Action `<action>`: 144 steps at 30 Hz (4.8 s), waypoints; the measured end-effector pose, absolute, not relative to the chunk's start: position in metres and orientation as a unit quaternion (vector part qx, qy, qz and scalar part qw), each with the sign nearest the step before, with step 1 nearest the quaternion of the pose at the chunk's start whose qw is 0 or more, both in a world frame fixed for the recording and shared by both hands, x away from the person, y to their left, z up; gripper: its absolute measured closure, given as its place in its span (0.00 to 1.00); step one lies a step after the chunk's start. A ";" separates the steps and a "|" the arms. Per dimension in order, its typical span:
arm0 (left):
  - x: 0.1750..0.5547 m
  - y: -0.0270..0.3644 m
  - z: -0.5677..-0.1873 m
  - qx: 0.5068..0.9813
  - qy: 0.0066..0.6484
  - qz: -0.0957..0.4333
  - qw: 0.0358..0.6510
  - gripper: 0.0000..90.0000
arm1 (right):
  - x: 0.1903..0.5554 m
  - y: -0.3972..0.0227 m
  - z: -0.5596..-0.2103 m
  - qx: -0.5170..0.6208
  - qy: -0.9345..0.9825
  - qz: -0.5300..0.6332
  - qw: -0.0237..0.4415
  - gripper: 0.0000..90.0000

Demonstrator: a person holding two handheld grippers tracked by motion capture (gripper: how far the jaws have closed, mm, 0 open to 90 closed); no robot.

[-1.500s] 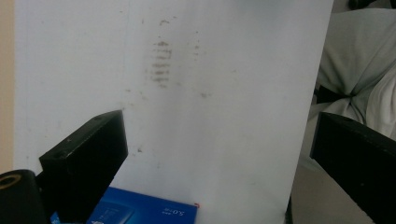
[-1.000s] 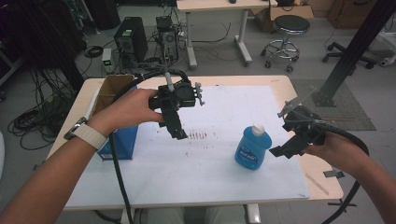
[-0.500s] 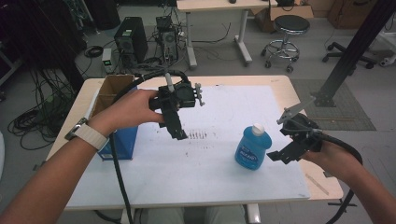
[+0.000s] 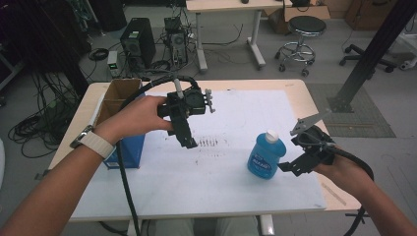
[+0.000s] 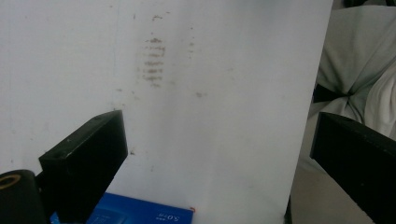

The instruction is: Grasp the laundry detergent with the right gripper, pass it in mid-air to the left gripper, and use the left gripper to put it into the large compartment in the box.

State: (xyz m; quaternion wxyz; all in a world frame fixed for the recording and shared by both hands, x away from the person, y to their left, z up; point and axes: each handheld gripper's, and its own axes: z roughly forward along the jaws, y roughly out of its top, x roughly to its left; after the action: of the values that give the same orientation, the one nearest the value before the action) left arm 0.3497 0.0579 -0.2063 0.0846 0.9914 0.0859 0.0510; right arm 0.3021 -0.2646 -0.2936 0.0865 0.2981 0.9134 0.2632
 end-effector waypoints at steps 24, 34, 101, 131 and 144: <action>0.351 0.056 -0.210 0.991 0.089 0.049 0.084 0.05 | 0.295 -0.273 -0.331 0.304 0.886 0.336 0.102 0.03; 0.351 0.057 -0.212 0.991 0.090 0.048 0.084 0.05 | 0.292 -0.277 -0.341 0.309 0.875 0.355 0.111 0.03; 0.353 0.056 -0.221 0.991 0.093 0.038 0.084 0.05 | 0.309 -0.261 -0.386 0.302 0.817 0.476 0.121 0.20; 0.354 0.057 -0.222 0.991 0.096 0.038 0.086 0.05 | 0.309 -0.260 -0.386 0.295 0.815 0.481 0.136 0.42; 0.355 0.057 -0.222 0.991 0.097 0.036 0.087 0.05 | 0.309 -0.261 -0.384 0.293 0.817 0.479 0.135 0.47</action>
State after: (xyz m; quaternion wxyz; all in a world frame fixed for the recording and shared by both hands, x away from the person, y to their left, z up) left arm 0.3553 0.0572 -0.2225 0.0866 0.9909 0.0968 0.0357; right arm 0.3094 -0.2610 -0.3841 0.1348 0.2929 0.8166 0.4788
